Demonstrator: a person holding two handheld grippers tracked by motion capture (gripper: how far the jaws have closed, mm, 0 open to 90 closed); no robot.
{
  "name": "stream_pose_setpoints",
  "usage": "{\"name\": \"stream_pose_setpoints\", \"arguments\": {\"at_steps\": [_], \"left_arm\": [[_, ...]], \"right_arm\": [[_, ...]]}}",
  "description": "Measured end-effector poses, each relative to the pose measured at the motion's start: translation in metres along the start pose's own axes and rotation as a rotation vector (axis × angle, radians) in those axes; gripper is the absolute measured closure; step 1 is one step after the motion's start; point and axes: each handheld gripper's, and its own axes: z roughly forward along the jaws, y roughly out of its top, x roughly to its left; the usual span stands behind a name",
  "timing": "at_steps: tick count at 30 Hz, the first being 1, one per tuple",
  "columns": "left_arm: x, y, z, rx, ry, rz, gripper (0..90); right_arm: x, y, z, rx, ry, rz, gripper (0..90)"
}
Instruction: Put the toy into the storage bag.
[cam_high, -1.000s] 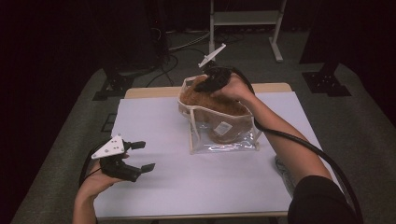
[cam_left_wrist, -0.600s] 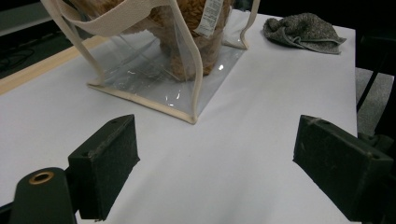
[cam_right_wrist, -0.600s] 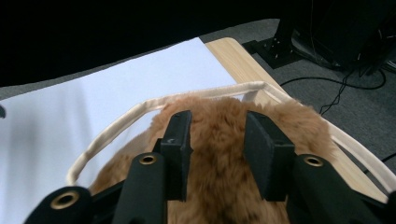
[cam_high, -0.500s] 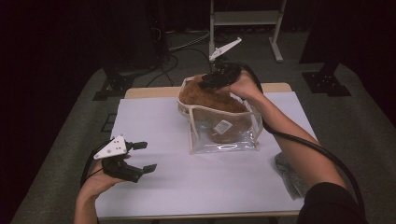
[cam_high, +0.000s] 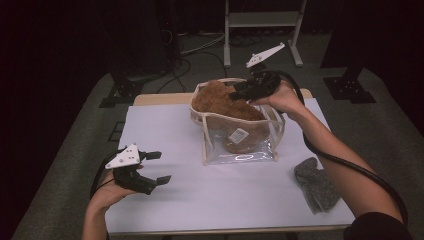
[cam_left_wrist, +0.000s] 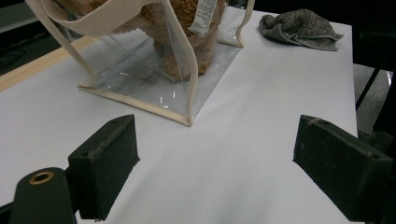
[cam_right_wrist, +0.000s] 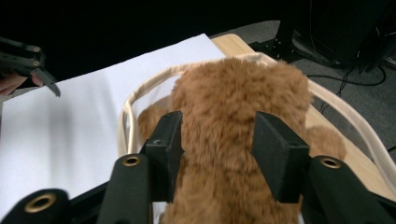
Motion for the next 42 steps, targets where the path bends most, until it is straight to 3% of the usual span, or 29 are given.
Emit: {"name": "stream_pose_setpoints", "arguments": {"at_steps": [17,42], "left_arm": [[0.0,0.001,0.005,-0.007,-0.009,0.002,12.6],[0.001,0.0,0.012,-0.005,-0.017,0.0,12.5]], "right_arm": [[0.001,-0.038,-0.057,-0.051,-0.044,0.053,43.8],[0.011,-0.076,-0.102,-0.089,-0.096,0.087,36.1]]}}
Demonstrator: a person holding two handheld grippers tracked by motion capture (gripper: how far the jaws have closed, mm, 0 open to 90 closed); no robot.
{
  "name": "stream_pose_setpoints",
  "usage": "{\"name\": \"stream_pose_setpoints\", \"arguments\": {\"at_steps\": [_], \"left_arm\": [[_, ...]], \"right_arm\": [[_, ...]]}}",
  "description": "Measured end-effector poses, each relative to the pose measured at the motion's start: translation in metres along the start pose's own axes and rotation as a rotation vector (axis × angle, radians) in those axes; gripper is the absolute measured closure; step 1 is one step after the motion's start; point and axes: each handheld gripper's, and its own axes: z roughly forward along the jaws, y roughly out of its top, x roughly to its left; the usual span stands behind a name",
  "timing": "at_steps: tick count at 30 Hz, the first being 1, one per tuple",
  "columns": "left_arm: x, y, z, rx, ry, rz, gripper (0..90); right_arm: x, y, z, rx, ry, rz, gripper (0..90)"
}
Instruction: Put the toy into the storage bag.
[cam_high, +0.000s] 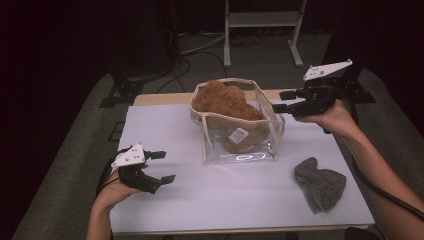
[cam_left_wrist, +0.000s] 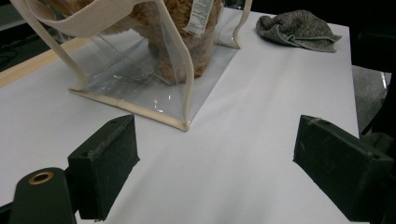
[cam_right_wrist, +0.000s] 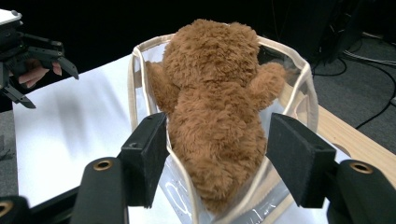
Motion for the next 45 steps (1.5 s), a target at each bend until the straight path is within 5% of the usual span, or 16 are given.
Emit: {"name": "stream_pose_setpoints", "arguments": {"at_steps": [20,45], "left_arm": [[-0.001,0.0,0.002,-0.001,-0.006,-0.005,12.4],[-0.005,0.001,0.002,0.005,-0.007,0.001,12.4]], "right_arm": [[0.002,-0.027,-0.023,0.0,-0.025,0.025,32.5],[0.004,-0.092,-0.037,0.032,-0.043,0.111,30.8]]}}
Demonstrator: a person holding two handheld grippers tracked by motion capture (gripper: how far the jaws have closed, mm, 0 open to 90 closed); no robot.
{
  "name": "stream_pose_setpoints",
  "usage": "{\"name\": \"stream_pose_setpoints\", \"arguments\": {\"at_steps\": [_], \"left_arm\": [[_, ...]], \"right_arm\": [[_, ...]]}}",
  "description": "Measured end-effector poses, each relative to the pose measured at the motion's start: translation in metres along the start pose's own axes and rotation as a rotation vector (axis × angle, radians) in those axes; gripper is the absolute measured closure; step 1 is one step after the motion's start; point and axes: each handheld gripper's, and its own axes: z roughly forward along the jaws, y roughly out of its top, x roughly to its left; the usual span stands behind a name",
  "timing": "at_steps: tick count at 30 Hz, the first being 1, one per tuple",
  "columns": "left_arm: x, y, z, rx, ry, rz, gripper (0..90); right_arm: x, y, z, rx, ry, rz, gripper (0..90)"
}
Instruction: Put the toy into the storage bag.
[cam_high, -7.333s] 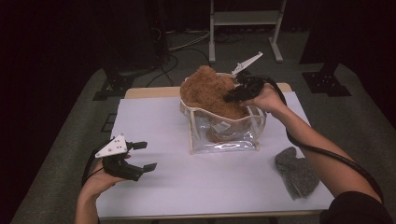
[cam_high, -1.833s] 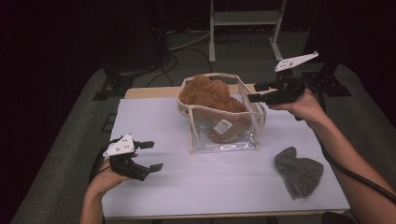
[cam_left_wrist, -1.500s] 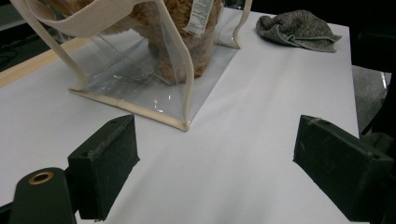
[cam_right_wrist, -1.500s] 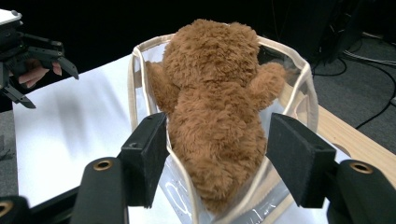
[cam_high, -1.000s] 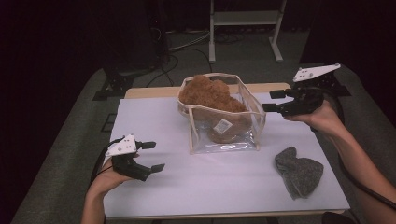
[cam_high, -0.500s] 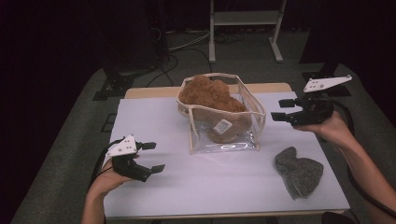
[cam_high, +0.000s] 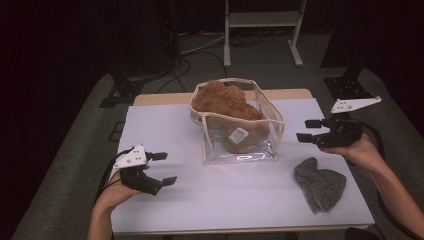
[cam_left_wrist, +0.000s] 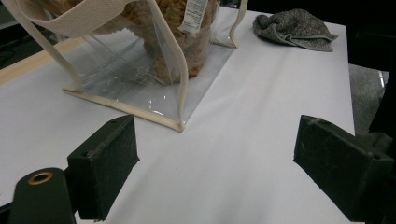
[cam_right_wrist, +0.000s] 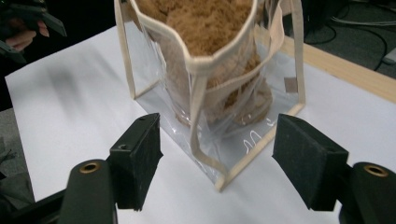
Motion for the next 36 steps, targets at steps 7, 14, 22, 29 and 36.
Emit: {"name": "stream_pose_setpoints", "arguments": {"at_steps": [7,14,22,29,36], "left_arm": [[-0.001,0.0,0.0,-0.002,0.002,0.002,12.3],[-0.001,0.001,0.0,0.005,0.0,0.004,12.3],[-0.001,0.001,0.0,0.003,0.002,0.006,12.3],[-0.002,0.001,0.0,-0.001,0.003,0.006,12.2],[-0.002,0.002,-0.001,0.0,0.002,0.008,12.2]], "right_arm": [[-0.003,-0.021,0.0,0.014,-0.004,0.03,30.6],[-0.006,-0.043,0.001,0.027,-0.005,0.064,30.4],[-0.008,-0.064,0.005,0.049,-0.007,0.097,30.0],[-0.007,-0.079,0.007,0.056,-0.005,0.116,29.9],[-0.006,-0.095,0.01,0.068,-0.001,0.135,29.7]]}}
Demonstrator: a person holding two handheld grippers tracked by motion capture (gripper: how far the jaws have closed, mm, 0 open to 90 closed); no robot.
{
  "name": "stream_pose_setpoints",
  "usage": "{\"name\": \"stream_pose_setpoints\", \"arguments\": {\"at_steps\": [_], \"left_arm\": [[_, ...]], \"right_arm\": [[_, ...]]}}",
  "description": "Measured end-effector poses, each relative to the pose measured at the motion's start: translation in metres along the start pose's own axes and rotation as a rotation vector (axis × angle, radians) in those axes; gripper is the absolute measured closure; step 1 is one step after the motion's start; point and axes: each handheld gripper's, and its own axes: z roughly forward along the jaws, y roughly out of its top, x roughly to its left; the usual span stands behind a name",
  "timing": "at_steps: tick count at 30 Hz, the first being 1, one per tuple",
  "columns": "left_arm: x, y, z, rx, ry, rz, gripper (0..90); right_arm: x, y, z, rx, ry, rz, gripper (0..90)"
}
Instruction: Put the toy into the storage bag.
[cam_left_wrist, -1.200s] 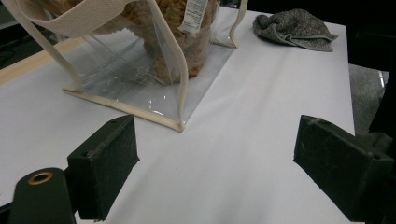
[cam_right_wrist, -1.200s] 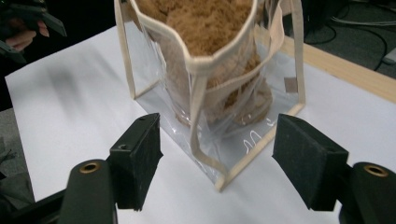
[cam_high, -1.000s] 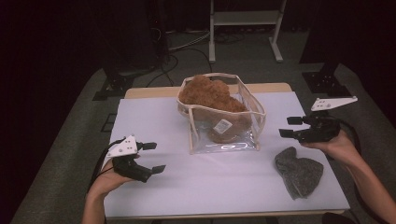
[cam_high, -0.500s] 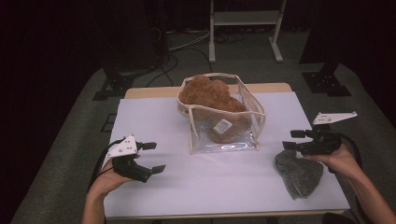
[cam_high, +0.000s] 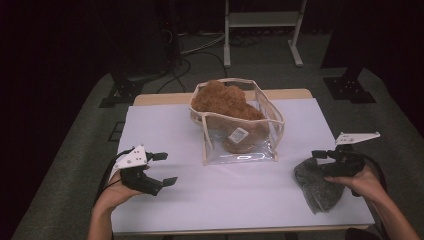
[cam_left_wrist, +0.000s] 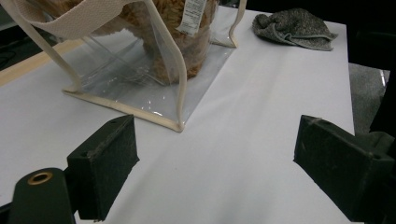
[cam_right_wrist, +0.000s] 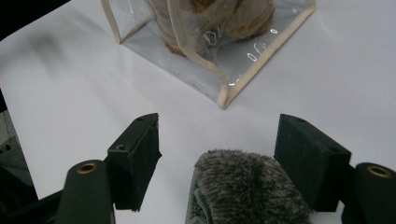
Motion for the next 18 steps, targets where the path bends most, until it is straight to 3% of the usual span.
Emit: {"name": "stream_pose_setpoints", "arguments": {"at_steps": [18], "left_arm": [[-0.001,0.001,0.001,0.001,-0.001,0.005,11.8]], "right_arm": [[0.004,-0.032,0.007,0.034,-0.002,0.027,29.2]]}}
